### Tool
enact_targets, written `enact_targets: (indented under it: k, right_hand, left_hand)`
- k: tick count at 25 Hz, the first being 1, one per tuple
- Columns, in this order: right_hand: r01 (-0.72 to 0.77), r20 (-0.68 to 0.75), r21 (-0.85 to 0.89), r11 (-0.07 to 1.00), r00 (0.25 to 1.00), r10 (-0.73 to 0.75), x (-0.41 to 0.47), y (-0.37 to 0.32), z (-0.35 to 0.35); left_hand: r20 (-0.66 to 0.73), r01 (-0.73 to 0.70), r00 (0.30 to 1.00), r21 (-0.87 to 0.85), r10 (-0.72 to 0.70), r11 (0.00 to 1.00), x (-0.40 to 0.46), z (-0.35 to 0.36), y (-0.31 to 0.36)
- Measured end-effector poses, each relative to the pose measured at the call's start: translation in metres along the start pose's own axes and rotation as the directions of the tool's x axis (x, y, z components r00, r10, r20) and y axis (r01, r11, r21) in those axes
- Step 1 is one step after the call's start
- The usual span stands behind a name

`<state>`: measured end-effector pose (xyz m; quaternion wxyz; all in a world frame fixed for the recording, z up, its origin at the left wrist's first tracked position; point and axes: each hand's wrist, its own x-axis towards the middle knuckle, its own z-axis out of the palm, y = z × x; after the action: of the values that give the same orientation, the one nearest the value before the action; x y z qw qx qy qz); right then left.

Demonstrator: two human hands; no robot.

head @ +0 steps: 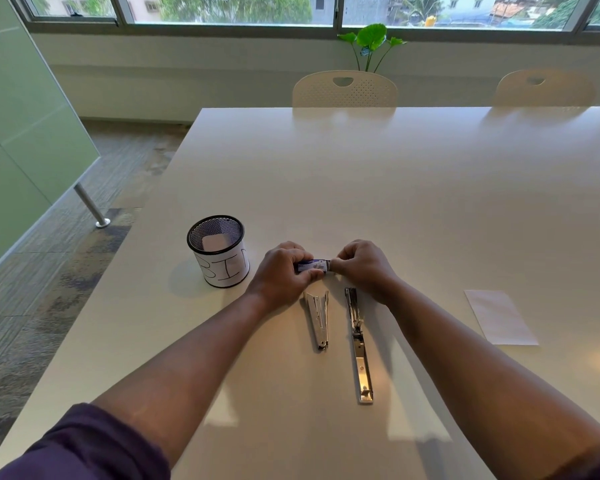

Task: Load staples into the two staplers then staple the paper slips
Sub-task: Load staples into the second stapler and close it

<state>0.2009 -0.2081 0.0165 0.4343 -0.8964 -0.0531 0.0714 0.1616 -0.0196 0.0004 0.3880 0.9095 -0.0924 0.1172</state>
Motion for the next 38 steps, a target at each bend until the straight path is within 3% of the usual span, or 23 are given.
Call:
enact_targets:
  k: [4, 7, 11, 16, 23, 38]
  right_hand:
    - [-0.011, 0.012, 0.097, 0.995, 1.000, 0.009, -0.002, 0.000, -0.003]
    - [-0.019, 0.109, 0.176, 0.984, 0.994, 0.000, -0.005, 0.005, -0.014]
    - [0.083, 0.218, 0.006, 0.997, 0.972, -0.082, -0.013, 0.004, -0.016]
    - [0.010, 0.062, 0.279, 0.960, 0.998, -0.028, -0.008, 0.011, -0.017]
    - [-0.026, 0.096, 0.110, 0.994, 0.995, 0.016, 0.003, 0.007, -0.009]
    - [-0.034, 0.143, 0.166, 0.986, 0.990, 0.010, -0.002, -0.001, -0.007]
  left_hand:
    - [0.011, 0.000, 1.000, 0.001, 0.000, 1.000, 0.000, 0.000, -0.001]
    - [0.003, 0.003, 1.000, -0.003, -0.003, 1.000, 0.001, 0.001, -0.002]
    - [-0.002, 0.000, 1.000, 0.002, 0.000, 1.000, 0.001, 0.001, -0.003]
    - [0.005, 0.001, 1.000, -0.003, -0.001, 1.000, 0.000, 0.000, -0.002]
    - [0.002, 0.000, 1.000, -0.012, 0.000, 1.000, 0.001, 0.000, -0.002]
    - [0.023, 0.015, 1.000, -0.023, -0.014, 1.000, 0.002, 0.002, -0.004]
